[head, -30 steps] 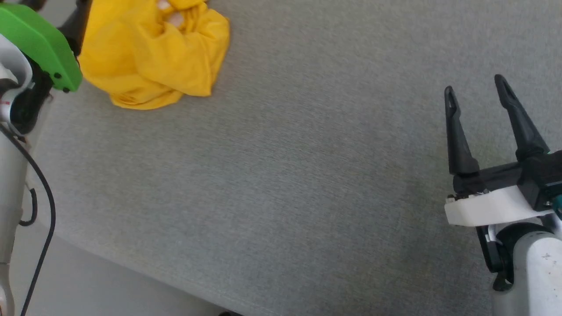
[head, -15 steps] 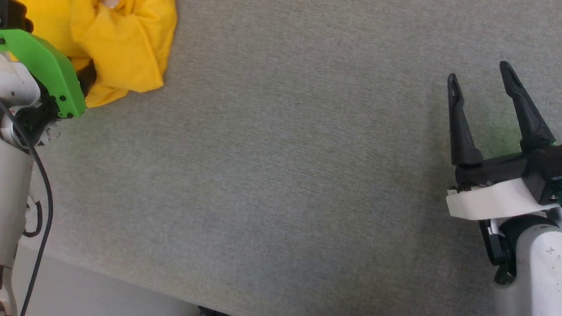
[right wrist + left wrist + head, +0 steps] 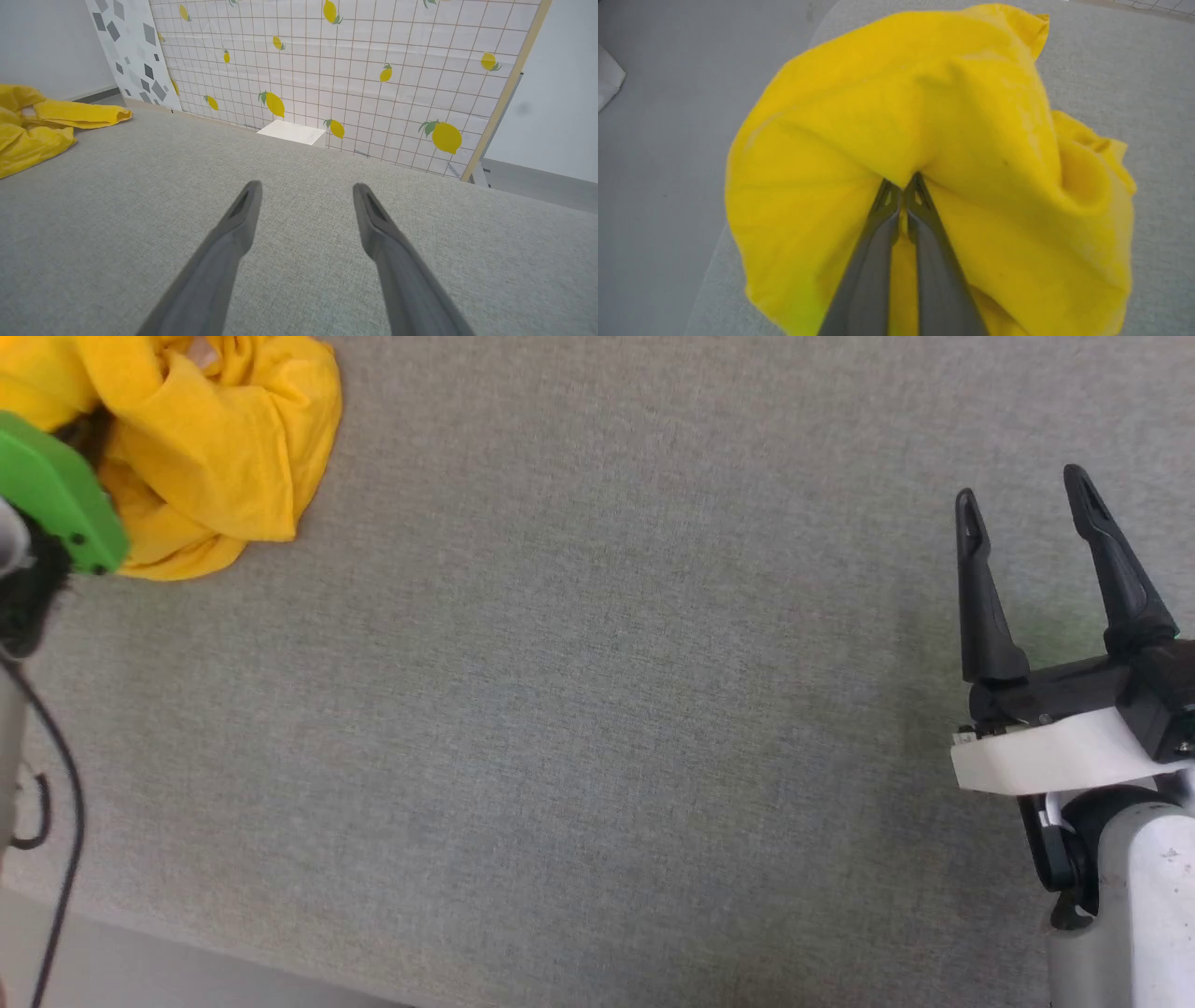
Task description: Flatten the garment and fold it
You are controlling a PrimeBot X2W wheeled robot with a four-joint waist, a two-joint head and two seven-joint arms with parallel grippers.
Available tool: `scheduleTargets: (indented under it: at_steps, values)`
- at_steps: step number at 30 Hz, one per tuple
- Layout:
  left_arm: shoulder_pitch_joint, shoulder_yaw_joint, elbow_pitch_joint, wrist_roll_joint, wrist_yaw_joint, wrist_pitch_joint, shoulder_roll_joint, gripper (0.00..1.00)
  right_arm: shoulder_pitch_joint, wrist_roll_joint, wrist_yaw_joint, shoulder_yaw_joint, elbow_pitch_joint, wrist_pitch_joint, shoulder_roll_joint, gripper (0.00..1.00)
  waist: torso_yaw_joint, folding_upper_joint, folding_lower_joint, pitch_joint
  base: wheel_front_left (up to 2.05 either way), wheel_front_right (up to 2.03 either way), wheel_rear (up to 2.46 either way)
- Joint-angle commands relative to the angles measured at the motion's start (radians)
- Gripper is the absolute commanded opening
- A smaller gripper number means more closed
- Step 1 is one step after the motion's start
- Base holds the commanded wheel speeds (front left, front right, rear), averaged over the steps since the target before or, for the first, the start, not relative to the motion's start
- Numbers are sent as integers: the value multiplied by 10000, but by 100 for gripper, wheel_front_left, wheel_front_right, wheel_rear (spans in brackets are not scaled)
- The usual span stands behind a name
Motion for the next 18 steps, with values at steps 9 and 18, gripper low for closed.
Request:
scheduleTargets:
  at_steps: [9, 18]
  values:
    - [-426, 209, -462, 54, -53, -559, 509, 0, 270, 618, -15, -290, 767, -632, -6, 100, -107, 0, -1, -1843, 0, 0, 0]
    - [-939, 109, -1590, 183, 143, -148, 743, 0, 830, 1232, -15, -686, 1472, -1162, -6, 100, -240, 0, -1, -3595, 0, 0, 0]
